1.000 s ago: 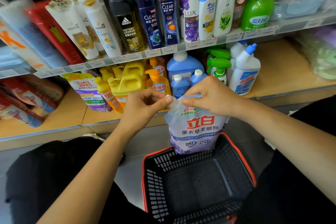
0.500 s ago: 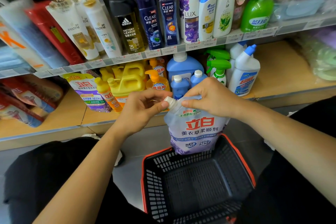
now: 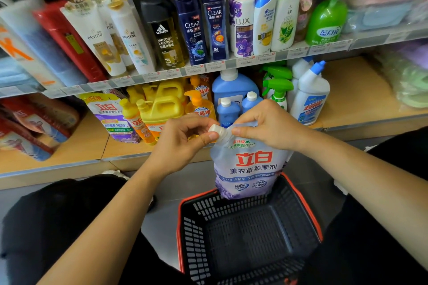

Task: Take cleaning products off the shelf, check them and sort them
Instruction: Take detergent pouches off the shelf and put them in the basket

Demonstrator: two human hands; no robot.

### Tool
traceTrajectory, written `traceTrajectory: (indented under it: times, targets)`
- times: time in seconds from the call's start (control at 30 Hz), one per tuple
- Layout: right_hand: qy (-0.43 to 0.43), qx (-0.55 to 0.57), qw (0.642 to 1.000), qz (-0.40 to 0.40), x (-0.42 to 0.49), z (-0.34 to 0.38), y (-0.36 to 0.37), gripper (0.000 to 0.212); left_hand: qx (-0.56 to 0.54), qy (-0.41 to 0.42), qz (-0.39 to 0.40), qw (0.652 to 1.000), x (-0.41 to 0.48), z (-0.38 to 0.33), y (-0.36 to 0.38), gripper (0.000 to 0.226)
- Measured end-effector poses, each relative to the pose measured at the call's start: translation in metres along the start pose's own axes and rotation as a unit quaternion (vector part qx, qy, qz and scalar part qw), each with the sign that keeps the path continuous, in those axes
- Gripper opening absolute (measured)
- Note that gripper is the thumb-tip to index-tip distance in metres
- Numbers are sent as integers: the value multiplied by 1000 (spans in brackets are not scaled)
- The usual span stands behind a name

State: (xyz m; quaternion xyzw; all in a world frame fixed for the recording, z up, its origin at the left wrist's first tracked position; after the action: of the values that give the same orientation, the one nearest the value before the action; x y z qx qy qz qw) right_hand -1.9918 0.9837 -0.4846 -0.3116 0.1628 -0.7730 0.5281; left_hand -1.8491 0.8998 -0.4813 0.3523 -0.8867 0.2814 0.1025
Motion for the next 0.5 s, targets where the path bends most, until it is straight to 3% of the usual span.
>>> traceTrajectory:
  times: [0.2,0.3,0.4,0.5]
  targets:
    - [9,16,1000,-9,-1,1,-5,13,-41,-14,-30,999,-1,8,0,25]
    - [14,35,998,-57,0,0,-22,15,-95,-103,-8,990,-6,37,11,42]
    - [1,79,992,-103,-1,0,-44,17,-40,-198,43,978,-18,83,22,50]
    - [-5,122,982,-146,-4,0,-67,21,-66,-281,68,955,-36,113,33,64]
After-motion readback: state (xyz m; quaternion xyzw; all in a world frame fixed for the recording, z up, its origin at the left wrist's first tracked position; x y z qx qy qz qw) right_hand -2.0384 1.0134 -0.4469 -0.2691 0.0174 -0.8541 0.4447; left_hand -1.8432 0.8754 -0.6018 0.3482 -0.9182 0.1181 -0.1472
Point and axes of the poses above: each hand's wrist, its own x-axis towards the middle knuckle, its own y-axis out of the palm, z = x × y, the point moved 9 cm from there along x, towards the middle knuckle, and after that the axes turned 8 degrees about -z, right-handed, at the moved point
